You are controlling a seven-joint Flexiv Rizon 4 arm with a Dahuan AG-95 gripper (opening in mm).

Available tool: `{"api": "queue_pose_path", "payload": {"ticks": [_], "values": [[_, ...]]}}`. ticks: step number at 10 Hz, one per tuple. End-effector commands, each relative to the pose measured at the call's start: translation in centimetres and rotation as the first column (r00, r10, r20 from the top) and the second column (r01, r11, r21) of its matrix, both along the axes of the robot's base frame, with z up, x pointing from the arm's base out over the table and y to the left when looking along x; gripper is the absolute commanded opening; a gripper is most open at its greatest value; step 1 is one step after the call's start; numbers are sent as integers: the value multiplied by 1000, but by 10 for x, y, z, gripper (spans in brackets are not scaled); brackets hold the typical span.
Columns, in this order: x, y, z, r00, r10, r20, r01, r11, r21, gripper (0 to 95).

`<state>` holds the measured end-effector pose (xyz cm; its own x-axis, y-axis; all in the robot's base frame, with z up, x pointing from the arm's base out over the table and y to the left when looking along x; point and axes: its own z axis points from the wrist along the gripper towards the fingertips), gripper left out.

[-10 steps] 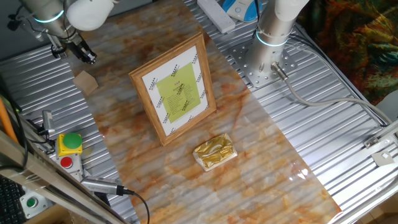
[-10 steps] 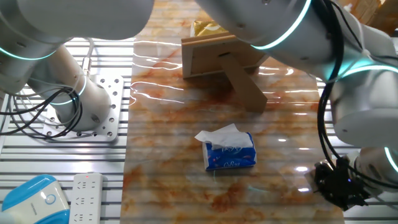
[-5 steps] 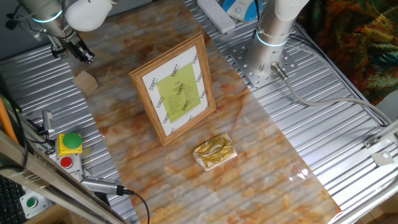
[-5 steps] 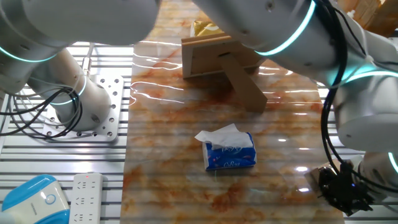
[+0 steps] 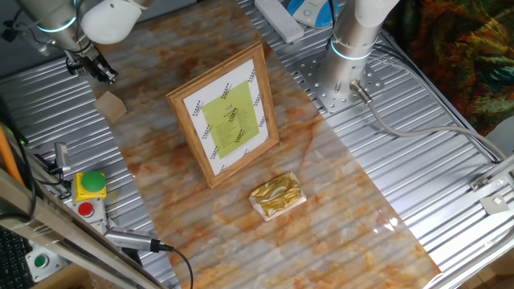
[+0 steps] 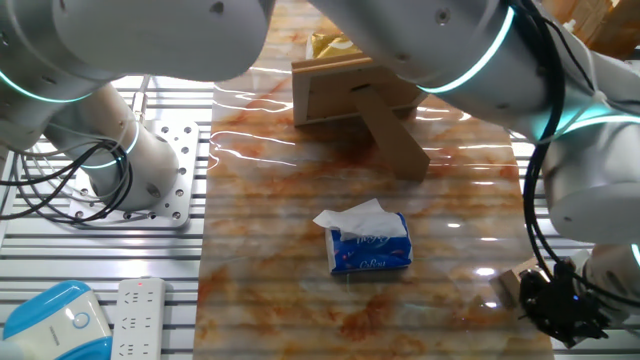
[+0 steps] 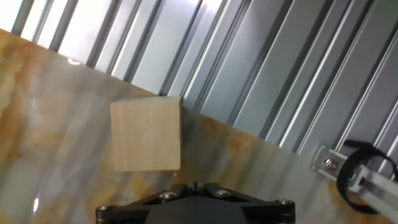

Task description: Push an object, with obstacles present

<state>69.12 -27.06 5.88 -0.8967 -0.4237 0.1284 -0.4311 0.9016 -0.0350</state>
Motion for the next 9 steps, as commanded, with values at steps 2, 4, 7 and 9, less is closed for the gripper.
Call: {"api": "queue_pose_path", "payload": {"ticks": [2,4,7,9], "values": [[13,2,0,1000,-1,0,1,1000,3,0],[20,3,1,1000,-12,1,12,1000,10,0],[22,4,-1,999,-41,28,39,998,44,0],[24,5,0,998,-47,42,45,997,58,0]]}}
